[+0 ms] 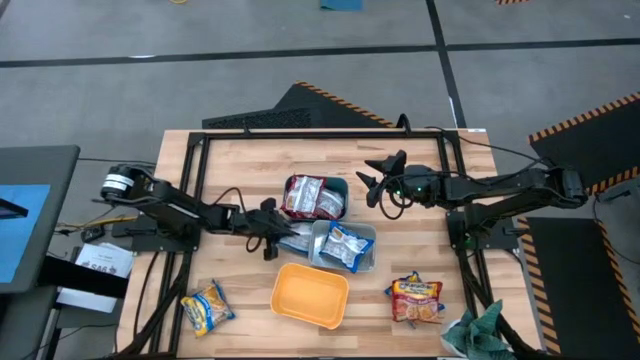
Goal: Sort Maruchan noodles
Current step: Put the top blue noodle pack into the gray bin
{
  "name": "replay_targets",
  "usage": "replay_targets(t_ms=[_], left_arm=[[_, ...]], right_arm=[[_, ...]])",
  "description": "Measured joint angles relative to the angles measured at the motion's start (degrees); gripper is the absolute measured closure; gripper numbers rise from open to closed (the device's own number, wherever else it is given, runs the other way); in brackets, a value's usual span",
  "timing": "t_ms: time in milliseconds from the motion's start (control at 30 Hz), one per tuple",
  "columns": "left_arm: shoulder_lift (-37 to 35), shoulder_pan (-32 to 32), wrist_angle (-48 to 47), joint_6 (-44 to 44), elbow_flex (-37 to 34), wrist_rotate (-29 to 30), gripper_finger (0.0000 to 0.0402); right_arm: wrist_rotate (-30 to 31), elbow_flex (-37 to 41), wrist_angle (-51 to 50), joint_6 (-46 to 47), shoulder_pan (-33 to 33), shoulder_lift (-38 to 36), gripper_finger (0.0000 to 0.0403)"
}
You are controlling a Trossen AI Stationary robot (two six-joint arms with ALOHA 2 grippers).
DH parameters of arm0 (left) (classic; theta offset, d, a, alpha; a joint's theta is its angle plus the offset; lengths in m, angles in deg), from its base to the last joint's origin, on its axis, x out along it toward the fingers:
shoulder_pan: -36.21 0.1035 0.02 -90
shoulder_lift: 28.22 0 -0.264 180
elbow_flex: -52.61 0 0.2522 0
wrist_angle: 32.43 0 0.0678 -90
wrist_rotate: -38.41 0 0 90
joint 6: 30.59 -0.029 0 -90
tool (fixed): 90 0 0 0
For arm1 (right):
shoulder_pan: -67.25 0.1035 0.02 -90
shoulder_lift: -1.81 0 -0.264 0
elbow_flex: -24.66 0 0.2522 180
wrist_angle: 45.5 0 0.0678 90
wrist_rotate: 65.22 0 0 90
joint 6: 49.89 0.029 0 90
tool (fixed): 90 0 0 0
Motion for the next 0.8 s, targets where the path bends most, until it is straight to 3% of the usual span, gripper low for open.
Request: replay_targets(t_ms=[67,300,500,800], left_arm=[[-0.09,0.04,-0.10,0.65,-0.01,-0.10,0.0384],[-4.47,-0.94,-4.80,1.41,-0.39,-0.71,0.0400],[-14.86,-2.25,-17.49,2.33,-0.66,1.89,0.0401],[-31.73,-4.47,-28.52,2.14,-0.76,9.96,0.0401]], right_arm=[[0.00,0.01,-0.24,0.00,0.00,0.00,0.0163],[0.00,0.02,-0.57,0.00,0.02,0.00,0.0163],[0.00,0.02,-0.57,0.00,0.01,0.00,0.0163],[0.00,0.02,-0.54,0.08,0.02,0.00,0.0163]])
